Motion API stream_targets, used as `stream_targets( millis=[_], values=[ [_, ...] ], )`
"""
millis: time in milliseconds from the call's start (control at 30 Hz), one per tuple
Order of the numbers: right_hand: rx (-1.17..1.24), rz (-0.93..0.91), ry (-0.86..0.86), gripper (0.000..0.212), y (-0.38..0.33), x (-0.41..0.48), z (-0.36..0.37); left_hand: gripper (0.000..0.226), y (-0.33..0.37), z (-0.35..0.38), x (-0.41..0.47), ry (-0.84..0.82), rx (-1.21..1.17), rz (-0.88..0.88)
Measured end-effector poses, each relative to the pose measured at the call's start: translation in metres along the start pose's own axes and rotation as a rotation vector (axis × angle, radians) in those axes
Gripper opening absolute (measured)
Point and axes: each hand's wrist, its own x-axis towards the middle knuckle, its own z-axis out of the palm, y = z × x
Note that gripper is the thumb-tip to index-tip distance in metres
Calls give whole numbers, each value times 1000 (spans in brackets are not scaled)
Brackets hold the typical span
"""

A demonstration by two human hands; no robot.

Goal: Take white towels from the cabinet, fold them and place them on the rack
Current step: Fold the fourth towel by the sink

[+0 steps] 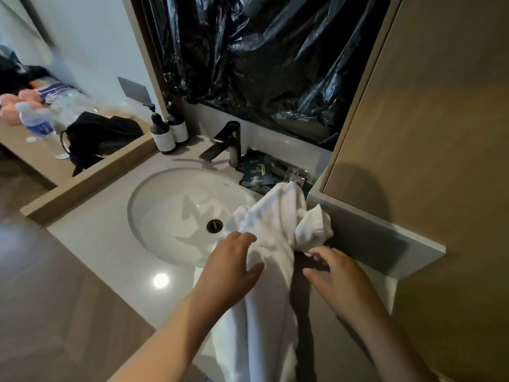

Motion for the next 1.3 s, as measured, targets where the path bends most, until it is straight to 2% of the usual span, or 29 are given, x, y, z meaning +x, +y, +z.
stream_targets(
  millis=[133,300,467,633,700,767,933,1100,1300],
  values=[
    [21,24,11,41,-5,-3,10,52,-9,7,7,-30,-30,-1],
    [107,47,-44,40,-8,-5,19,52,-19,11,7,-37,-70,-83],
    [185,106,-53,39,-16,-4,32,57,-26,11,7,-138,-61,-155],
    [324,254,-162,51,-20,-2,44,32,-23,10,9,-102,-113,-134],
    [367,265,-139,37,-21,-1,45,24,-21,10,9,-66,-153,-110],
    [379,249,-76,23,-22,-1,43,24,-22,10,6,-49,-173,-95],
    [433,166,27,8,-24,-9,26,27,-25,8,2,-41,-221,-120],
    [400,-37,118,9,-28,-17,3,13,-22,0,5,-4,-251,-113],
    [449,-154,244,5,-46,-17,-25,17,-8,-30,10,133,-192,41]
  ],
)
